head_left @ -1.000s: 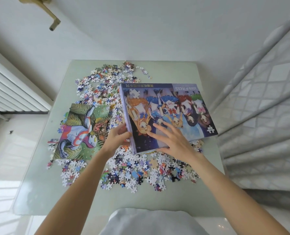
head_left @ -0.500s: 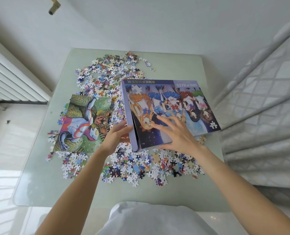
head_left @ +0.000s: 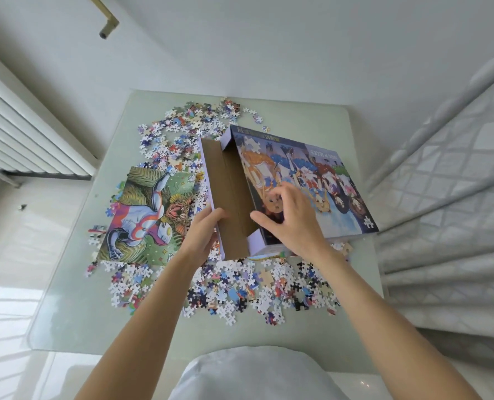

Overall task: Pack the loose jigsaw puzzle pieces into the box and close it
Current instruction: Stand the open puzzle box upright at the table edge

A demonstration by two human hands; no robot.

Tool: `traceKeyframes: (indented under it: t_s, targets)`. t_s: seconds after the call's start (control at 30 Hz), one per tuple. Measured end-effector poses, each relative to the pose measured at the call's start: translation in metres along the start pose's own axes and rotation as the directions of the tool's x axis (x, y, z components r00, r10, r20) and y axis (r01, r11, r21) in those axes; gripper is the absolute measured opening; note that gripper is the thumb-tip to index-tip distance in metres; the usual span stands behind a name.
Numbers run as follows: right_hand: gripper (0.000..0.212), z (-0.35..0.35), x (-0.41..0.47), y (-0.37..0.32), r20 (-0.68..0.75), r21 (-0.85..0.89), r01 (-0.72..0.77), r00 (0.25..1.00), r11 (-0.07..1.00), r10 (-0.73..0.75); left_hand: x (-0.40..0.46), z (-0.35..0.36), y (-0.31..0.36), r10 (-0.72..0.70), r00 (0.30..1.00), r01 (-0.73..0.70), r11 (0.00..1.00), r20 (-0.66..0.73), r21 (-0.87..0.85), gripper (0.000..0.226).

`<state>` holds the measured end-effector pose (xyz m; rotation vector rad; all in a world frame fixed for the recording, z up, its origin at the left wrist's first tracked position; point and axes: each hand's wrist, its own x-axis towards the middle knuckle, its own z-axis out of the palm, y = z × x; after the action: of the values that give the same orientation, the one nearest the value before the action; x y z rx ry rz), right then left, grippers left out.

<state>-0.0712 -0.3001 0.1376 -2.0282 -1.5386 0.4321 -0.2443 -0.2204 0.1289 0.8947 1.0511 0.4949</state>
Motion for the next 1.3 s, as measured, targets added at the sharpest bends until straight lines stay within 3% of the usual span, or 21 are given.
traceKeyframes:
  t_s: [0.27, 0.37, 0.43, 0.5, 0.6, 0.67, 0.77, 0.8, 0.83, 0.87, 0.93, 0.97, 1.0, 1.03, 1.07, 1.13, 1.2, 1.23, 1.3]
  targets:
    - [0.054, -0.079, 0.027, -0.017, -0.082, 0.280, -0.073, 0.992, 0.957, 0.100, 0.002, 0.047, 0.072, 0.248, 0.962, -0.232, 0.964, 0.116, -0.132, 0.040]
    - [0.055, -0.123, 0.042, -0.014, -0.225, 0.257, -0.010, 0.972, 0.966, 0.070, 0.007, 0.078, 0.119, 0.307, 0.918, -0.294, 0.952, 0.250, -0.088, 0.040]
    - [0.057, -0.156, 0.058, -0.006, -0.382, 0.160, 0.055, 0.924, 0.986, 0.011, 0.010, 0.100, 0.153, 0.374, 0.863, -0.408, 0.913, 0.341, 0.031, 0.039]
    - [0.065, -0.187, 0.074, 0.005, -0.486, 0.079, 0.058, 0.874, 0.995, -0.013, 0.016, 0.119, 0.181, 0.441, 0.783, -0.563, 0.802, 0.439, 0.199, 0.043]
    - [0.076, -0.225, 0.092, 0.023, -0.568, -0.035, -0.064, 0.823, 0.997, 0.033, 0.034, 0.142, 0.210, 0.491, 0.640, -0.768, 0.431, 0.591, 0.473, 0.043]
    - [0.073, -0.242, 0.097, 0.037, -0.595, -0.114, -0.208, 0.797, 0.972, 0.101, 0.044, 0.156, 0.220, 0.469, 0.601, -0.785, 0.196, 0.647, 0.588, 0.045]
    - [0.055, -0.255, 0.100, 0.052, -0.594, -0.121, -0.300, 0.786, 0.946, 0.173, 0.050, 0.172, 0.226, 0.487, 0.564, -0.763, -0.001, 0.667, 0.646, 0.046]
    - [0.048, -0.257, 0.100, 0.056, -0.613, -0.132, -0.312, 0.772, 0.941, 0.170, 0.051, 0.178, 0.225, 0.575, 0.511, -0.729, -0.105, 0.639, 0.677, 0.043]
    - [0.041, -0.259, 0.099, 0.060, -0.647, -0.163, -0.324, 0.748, 0.932, 0.147, 0.052, 0.182, 0.224, 0.705, 0.386, -0.663, -0.237, 0.595, 0.710, 0.040]
    - [0.038, -0.261, 0.098, 0.064, -0.682, -0.199, -0.336, 0.722, 0.920, 0.116, 0.055, 0.185, 0.222, 0.811, 0.210, -0.573, -0.351, 0.546, 0.741, 0.038]
    - [0.035, -0.264, 0.096, 0.068, -0.716, -0.270, -0.351, 0.696, 0.897, 0.057, 0.060, 0.183, 0.211, 0.878, -0.125, -0.425, -0.468, 0.461, 0.775, 0.031]
    - [0.035, -0.265, 0.095, 0.067, -0.723, -0.297, -0.354, 0.690, 0.887, 0.033, 0.062, 0.180, 0.201, 0.874, -0.201, -0.401, -0.486, 0.443, 0.777, 0.027]
    - [0.035, -0.265, 0.094, 0.067, -0.729, -0.319, -0.356, 0.685, 0.878, 0.013, 0.064, 0.176, 0.190, 0.879, -0.206, -0.398, -0.478, 0.431, 0.783, 0.020]
    - [0.036, -0.267, 0.094, 0.065, -0.733, -0.333, -0.362, 0.680, 0.870, 0.002, 0.067, 0.173, 0.180, 0.898, -0.145, -0.413, -0.437, 0.416, 0.799, 0.014]
    - [0.037, -0.269, 0.093, 0.064, -0.734, -0.343, -0.368, 0.679, 0.864, -0.002, 0.069, 0.171, 0.170, 0.926, -0.035, -0.429, -0.354, 0.376, 0.831, 0.014]
    - [0.039, -0.272, 0.092, 0.061, -0.726, -0.330, -0.362, 0.687, 0.872, 0.011, 0.073, 0.173, 0.159, 0.935, 0.263, -0.440, -0.102, 0.237, 0.892, 0.035]
    - [0.037, -0.276, 0.094, 0.062, -0.712, -0.286, -0.349, 0.700, 0.892, 0.045, 0.074, 0.177, 0.163, 0.878, 0.465, -0.487, 0.145, 0.115, 0.861, 0.050]
    - [0.034, -0.278, 0.096, 0.064, -0.710, -0.259, -0.339, 0.701, 0.904, 0.060, 0.075, 0.179, 0.167, 0.856, 0.509, -0.523, 0.228, 0.086, 0.821, 0.055]
    - [0.032, -0.280, 0.098, 0.069, -0.709, -0.217, -0.301, 0.703, 0.929, 0.062, 0.079, 0.176, 0.178, 0.832, 0.549, -0.561, 0.299, 0.077, 0.772, 0.058]
